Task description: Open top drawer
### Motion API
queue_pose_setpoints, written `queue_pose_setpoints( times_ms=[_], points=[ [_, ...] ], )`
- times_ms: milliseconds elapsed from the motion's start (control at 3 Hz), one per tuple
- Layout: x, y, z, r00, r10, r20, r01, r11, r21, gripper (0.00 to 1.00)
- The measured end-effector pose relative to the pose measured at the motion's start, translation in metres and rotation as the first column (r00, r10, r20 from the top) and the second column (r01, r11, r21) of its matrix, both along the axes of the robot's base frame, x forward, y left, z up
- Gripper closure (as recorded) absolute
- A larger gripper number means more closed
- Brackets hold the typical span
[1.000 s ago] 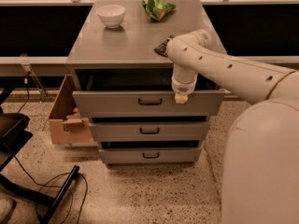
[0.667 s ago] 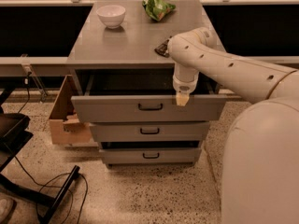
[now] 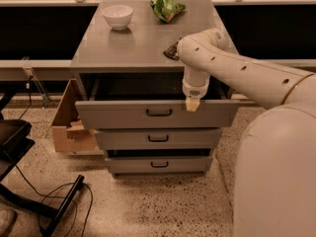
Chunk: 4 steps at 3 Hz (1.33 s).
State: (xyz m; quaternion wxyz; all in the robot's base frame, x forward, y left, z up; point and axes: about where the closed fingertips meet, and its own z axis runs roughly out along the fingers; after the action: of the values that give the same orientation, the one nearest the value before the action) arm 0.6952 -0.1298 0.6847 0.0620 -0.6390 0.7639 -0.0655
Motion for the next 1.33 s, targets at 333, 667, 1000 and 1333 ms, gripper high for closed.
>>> queue_pose_setpoints(
  times_ms=[333, 667, 1000, 1333],
  points=[
    [0.0, 0.0, 0.0, 1.0, 0.0, 0.0, 0.0, 1.0, 0.0, 0.35],
    [0.0, 0.0, 0.0, 1.0, 0.0, 0.0, 0.0, 1.0, 0.0, 0.12],
    [0.0, 0.0, -0.0001, 1.0, 0.0, 0.0, 0.0, 1.0, 0.0, 0.0],
    [-0.0001, 0.0, -0.0001, 1.0, 0.0, 0.0, 0.0, 1.0, 0.0, 0.0]
  ],
)
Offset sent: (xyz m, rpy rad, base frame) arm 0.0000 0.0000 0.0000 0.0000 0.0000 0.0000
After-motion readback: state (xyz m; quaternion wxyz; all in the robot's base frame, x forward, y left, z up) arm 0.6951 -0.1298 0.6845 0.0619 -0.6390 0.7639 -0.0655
